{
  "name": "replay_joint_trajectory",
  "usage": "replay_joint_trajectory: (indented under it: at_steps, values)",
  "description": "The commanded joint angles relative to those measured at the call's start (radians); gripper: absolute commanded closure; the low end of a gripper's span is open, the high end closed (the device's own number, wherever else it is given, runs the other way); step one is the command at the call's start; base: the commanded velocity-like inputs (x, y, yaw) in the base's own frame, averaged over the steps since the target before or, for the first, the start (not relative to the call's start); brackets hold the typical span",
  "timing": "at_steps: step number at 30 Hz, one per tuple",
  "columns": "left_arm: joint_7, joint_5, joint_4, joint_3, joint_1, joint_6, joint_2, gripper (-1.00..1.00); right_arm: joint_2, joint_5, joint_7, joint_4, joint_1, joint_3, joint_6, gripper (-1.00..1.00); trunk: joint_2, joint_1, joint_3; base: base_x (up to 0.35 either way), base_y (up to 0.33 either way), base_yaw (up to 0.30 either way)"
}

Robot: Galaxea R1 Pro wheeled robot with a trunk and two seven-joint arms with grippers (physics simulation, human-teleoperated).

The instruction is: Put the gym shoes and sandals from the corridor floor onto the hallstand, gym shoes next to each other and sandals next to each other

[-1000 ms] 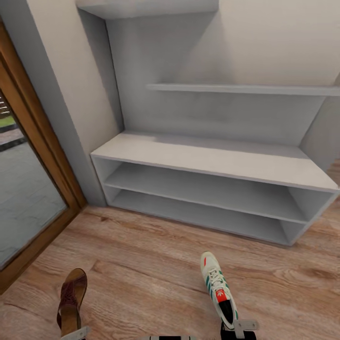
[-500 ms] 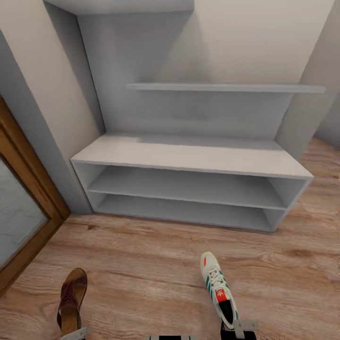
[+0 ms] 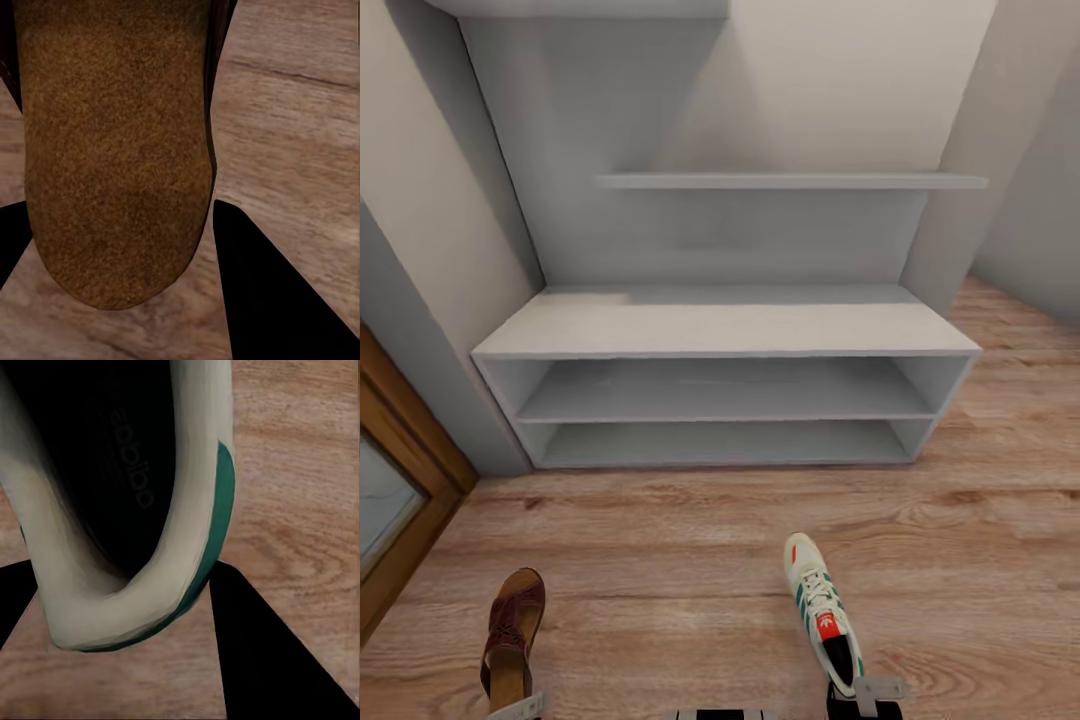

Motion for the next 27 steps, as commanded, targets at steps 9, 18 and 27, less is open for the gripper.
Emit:
replay_joint_trajectory:
  at_steps: [9,18,27]
  values:
    - [0.002,0.003,-0.001,0.000,-0.001,-0.001,0.003,1.00,-0.004,-0.007,0.001,0.001,-0.001,0.006,-0.003,1.00,0.000,0.000,-0.002,0.000,0.074,-0.236]
    - [0.003,-0.003,-0.003,-0.004,-0.012,0.022,0.012,1.00,-0.037,-0.010,0.000,-0.001,-0.001,-0.010,-0.003,1.00,0.000,0.000,-0.002,0.000,0.001,-0.021]
    - [0.003,-0.122,-0.020,-0.007,-0.202,0.310,0.010,1.00,-0.102,-0.063,0.059,0.001,-0.001,-0.106,-0.002,1.00,0.000,0.000,-0.002,0.000,0.000,0.000]
